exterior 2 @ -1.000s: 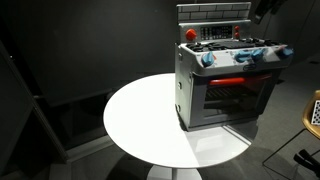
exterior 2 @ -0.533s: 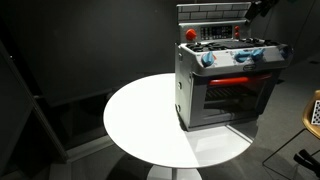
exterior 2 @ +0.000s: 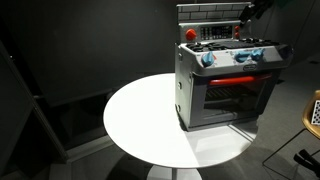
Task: Press the orange button on the stove
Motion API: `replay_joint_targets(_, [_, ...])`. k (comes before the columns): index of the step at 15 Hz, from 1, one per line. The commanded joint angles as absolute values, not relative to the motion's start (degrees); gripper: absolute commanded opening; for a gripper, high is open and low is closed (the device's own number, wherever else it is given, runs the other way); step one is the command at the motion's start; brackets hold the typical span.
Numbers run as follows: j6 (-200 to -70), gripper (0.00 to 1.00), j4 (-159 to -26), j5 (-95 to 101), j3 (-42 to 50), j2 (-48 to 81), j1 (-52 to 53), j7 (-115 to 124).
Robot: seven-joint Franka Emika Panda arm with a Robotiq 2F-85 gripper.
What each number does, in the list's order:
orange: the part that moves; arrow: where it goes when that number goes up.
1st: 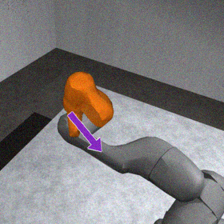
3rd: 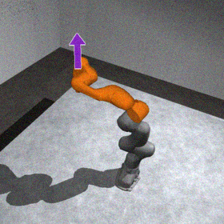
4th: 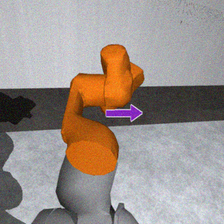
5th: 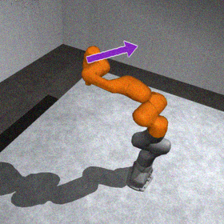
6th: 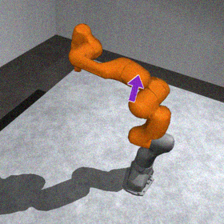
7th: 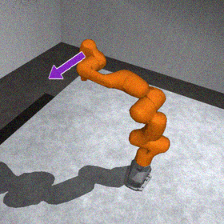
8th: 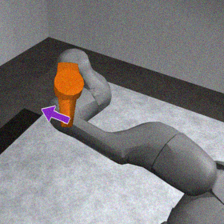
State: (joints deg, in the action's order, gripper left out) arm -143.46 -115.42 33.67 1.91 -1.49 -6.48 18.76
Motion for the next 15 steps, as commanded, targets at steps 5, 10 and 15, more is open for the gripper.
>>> replay_joint_targets(5, [-144.18, 1.00, -111.64, 34.80, 2.93, 2.33, -5.49, 20.46])
replay_joint_targets(10, [-144.28, 1.00, -110.03, 34.69, 3.44, 3.87, -5.17, 20.08])
replay_joint_targets(15, [-143.35, 1.00, -110.56, 32.92, 3.51, 3.01, -4.93, 19.04])
